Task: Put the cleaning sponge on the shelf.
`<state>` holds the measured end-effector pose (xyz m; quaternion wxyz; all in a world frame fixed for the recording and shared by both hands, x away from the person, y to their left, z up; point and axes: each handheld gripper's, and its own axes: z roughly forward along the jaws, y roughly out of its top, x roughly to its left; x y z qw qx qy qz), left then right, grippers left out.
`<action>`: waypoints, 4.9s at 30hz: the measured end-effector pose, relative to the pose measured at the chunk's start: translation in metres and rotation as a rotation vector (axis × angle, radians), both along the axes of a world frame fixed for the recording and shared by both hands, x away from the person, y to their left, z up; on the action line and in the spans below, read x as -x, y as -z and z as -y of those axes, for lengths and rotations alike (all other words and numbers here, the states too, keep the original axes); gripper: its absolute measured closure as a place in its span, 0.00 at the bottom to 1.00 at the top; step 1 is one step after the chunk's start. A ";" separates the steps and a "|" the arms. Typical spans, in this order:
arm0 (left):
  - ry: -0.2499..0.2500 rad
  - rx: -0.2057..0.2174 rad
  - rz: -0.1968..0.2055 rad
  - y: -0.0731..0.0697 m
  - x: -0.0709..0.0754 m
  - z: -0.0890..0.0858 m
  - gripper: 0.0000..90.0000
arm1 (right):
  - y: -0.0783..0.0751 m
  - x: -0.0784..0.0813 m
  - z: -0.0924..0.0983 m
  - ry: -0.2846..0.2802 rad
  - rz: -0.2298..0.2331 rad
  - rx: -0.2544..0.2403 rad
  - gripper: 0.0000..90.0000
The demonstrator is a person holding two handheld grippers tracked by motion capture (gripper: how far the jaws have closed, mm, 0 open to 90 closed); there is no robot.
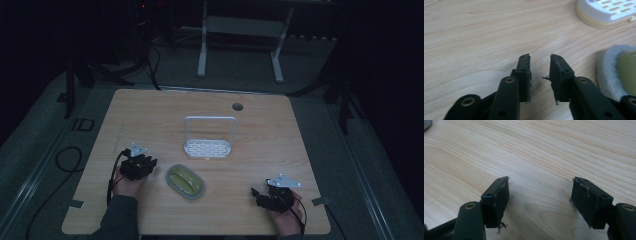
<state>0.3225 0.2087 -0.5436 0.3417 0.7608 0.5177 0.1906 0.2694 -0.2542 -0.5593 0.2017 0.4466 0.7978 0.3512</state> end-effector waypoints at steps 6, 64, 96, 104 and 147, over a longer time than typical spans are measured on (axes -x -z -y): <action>0.063 0.010 -0.018 -0.007 -0.002 0.004 0.87 | 0.000 0.000 0.000 0.000 0.000 0.000 0.33; 0.343 -0.035 -0.079 -0.024 0.049 0.047 0.94 | 0.000 0.000 0.000 0.000 0.000 0.000 0.33; 0.448 -0.081 -0.105 -0.064 0.031 0.093 0.68 | 0.000 0.000 0.000 0.000 0.000 -0.001 0.33; 0.462 -0.114 -0.119 -0.063 0.030 0.098 0.67 | 0.000 0.000 0.000 0.001 0.000 -0.001 0.33; 0.542 -0.258 -0.337 -0.067 0.004 0.123 0.71 | 0.000 0.000 0.000 -0.001 0.002 0.001 0.33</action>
